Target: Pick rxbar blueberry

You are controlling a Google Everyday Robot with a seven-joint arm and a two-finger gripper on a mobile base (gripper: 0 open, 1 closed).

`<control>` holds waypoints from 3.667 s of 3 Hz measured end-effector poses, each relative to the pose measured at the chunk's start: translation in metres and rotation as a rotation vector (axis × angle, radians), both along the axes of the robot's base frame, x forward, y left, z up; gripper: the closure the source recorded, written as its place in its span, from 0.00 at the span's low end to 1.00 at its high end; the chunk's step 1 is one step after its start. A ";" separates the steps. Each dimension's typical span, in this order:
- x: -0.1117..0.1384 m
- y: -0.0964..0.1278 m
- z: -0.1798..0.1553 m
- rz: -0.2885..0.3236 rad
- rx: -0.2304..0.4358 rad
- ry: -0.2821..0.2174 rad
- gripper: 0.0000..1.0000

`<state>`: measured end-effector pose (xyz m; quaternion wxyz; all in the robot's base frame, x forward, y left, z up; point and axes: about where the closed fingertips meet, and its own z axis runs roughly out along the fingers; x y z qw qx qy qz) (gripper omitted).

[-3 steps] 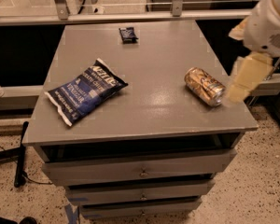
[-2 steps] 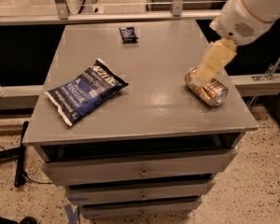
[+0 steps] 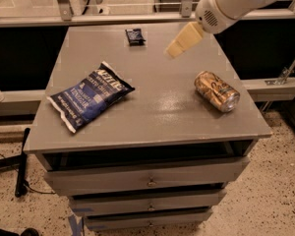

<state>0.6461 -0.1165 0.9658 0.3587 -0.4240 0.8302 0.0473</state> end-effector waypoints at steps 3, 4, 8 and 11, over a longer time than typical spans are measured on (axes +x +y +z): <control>0.029 0.016 0.007 -0.062 0.114 -0.066 0.00; 0.068 0.057 -0.006 0.010 0.220 -0.123 0.00; 0.205 0.114 -0.100 0.088 0.317 -0.148 0.00; 0.245 0.110 -0.121 0.025 0.355 -0.139 0.39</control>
Offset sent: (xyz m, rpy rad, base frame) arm 0.0143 0.0047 0.0112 0.0634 -0.0400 -0.0605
